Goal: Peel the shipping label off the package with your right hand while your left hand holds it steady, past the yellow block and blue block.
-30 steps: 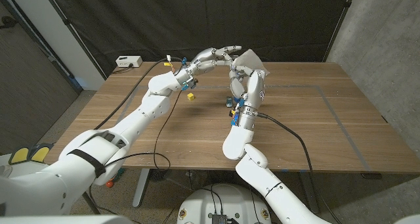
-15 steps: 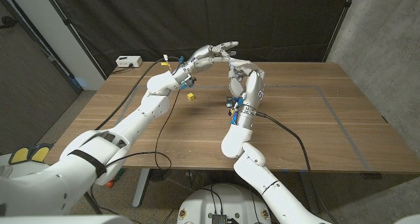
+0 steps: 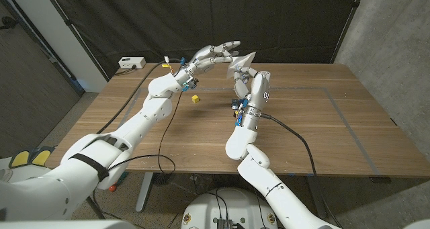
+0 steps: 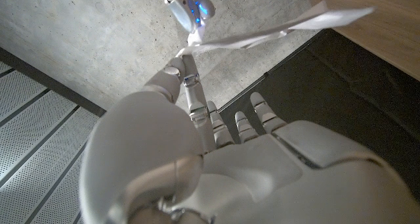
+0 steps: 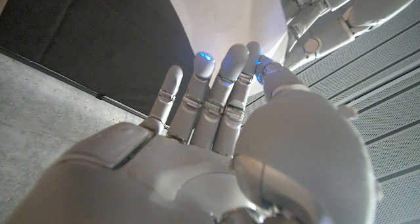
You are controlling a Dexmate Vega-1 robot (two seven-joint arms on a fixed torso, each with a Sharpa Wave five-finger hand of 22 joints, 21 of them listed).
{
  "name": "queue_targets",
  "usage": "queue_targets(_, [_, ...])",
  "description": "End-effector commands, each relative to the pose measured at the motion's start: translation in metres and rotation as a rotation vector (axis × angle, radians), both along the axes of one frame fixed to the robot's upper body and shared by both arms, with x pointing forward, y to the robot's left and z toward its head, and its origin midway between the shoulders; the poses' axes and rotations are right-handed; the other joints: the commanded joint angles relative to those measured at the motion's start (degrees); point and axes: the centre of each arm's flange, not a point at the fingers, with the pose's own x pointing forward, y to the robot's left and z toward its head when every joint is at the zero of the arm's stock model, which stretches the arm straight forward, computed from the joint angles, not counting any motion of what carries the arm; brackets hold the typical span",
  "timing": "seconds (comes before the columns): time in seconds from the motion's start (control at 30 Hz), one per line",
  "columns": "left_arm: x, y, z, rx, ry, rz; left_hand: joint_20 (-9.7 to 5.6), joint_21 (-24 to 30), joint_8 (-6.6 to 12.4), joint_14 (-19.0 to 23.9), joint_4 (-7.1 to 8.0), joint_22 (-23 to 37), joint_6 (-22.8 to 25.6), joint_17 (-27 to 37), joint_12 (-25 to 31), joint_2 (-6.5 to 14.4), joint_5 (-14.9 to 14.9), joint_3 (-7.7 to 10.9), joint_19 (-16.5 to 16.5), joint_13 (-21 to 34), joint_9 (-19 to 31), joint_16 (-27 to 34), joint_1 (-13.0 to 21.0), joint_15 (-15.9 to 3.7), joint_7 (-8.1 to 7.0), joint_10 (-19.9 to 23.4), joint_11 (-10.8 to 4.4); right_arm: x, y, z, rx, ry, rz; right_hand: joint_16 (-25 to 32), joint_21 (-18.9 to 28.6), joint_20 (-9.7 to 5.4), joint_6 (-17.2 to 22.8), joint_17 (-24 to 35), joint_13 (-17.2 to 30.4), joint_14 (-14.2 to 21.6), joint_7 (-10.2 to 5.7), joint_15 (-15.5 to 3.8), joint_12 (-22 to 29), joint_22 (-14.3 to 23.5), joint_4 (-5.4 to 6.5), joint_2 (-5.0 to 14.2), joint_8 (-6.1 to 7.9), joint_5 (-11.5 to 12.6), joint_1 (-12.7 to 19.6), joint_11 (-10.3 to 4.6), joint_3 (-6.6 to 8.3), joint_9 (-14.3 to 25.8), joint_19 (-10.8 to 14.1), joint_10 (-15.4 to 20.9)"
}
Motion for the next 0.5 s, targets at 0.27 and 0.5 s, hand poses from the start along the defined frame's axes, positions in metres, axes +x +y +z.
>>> queue_targets(0.27, [-0.0027, 0.0106, -0.0005, -0.071, 0.024, -0.032, 0.00, 0.6, 4.23, 0.7, 0.02, 0.2, 2.5, 0.1, 0.4, 0.4, 0.6, 0.52, 0.8, 0.2, 4.9, 0.4, 0.1, -0.26, -1.79, 0.8, -0.04, 0.0073, -0.0007, -0.0028, 0.027, 0.032, -0.023, 0.2, 0.5, 0.05, -0.2, 0.1, 0.0, 0.7, -0.07, -5.68, 0.0, 0.5, -1.28, -0.06, 0.86, 2.2, -0.5, -0.65, 4.01, 0.5, 0.2, 0.1])
queue_targets(0.5, [-0.0010, 0.0140, -0.0003, -0.096, 0.041, -0.054, -0.01, 0.7, 4.24, 0.9, 0.03, 0.2, 2.5, 0.2, 0.5, 0.4, 0.7, 0.60, 0.9, 0.3, 5.0, 0.5, 0.0, -0.38, -1.76, 0.9, -0.21, 0.0099, -0.0005, -0.0032, 0.029, 0.039, -0.036, 0.2, 0.5, 0.09, -0.2, 0.1, 0.1, 0.7, -0.23, -5.69, 0.1, 0.6, -1.33, -0.26, 0.92, 2.8, -0.6, -0.83, 4.39, 0.5, 0.2, 0.1])
